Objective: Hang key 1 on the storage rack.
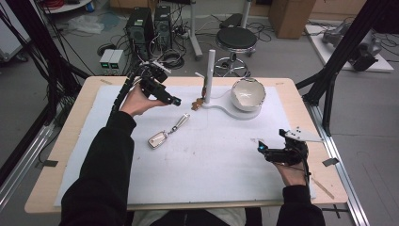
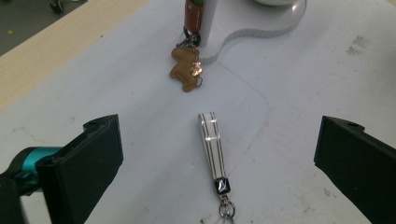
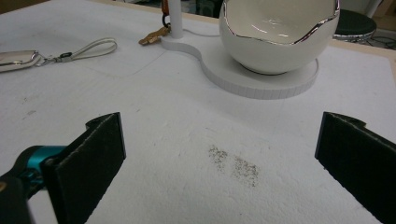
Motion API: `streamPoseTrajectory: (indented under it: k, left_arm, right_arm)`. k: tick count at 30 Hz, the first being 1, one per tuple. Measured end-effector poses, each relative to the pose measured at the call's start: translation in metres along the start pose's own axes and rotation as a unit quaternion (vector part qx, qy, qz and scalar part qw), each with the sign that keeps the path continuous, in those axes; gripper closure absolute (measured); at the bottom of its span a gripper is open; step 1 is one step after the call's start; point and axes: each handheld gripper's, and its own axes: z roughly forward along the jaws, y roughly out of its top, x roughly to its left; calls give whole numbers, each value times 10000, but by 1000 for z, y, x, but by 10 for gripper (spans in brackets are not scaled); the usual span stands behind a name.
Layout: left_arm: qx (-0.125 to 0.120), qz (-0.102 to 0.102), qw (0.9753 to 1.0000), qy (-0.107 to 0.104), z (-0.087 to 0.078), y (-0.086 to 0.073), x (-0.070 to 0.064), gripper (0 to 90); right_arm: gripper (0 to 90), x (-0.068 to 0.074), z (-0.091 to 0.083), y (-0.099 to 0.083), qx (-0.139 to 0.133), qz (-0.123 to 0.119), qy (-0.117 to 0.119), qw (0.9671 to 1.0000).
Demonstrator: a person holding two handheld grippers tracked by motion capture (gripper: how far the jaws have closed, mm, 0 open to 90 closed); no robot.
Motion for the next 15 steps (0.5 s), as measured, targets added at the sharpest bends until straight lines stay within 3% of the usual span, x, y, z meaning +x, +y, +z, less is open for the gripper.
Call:
streamPoseTrajectory:
  k: [15]
  left_arm:
    - [83,18,10000,25,-7,-35,-8,17]
  right_arm:
    - [7,3,1,-1,90,-56,-32,9999]
